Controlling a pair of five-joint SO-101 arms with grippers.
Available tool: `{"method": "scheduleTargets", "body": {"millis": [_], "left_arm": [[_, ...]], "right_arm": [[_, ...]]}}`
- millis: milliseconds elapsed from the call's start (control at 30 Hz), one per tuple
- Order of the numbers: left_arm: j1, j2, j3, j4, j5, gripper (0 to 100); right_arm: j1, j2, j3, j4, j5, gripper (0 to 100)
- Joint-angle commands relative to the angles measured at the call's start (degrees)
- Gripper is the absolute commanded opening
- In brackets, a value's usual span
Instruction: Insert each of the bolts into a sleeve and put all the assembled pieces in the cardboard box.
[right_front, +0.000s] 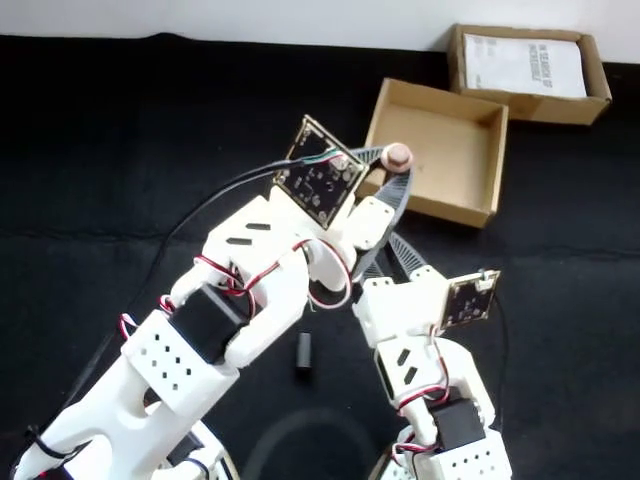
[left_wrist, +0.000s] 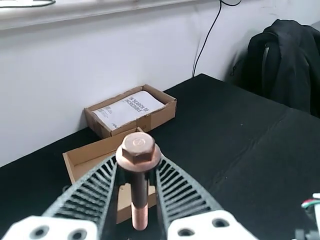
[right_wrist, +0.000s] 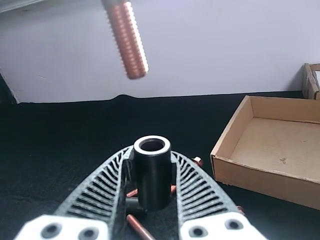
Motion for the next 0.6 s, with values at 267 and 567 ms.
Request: {"method": "scheduleTargets", "body": {"millis": [267, 567], "left_arm": [[0.22, 0.04, 4.35, -0.35, 0.35, 1], [0.22, 0.04, 7.60, -0.35, 0.35, 1]], "right_arm": [[0.57, 0.31, 7.60, 0.04, 0.62, 0.6], [0.57, 0.31, 7.60, 0.04, 0.62, 0.6]]}}
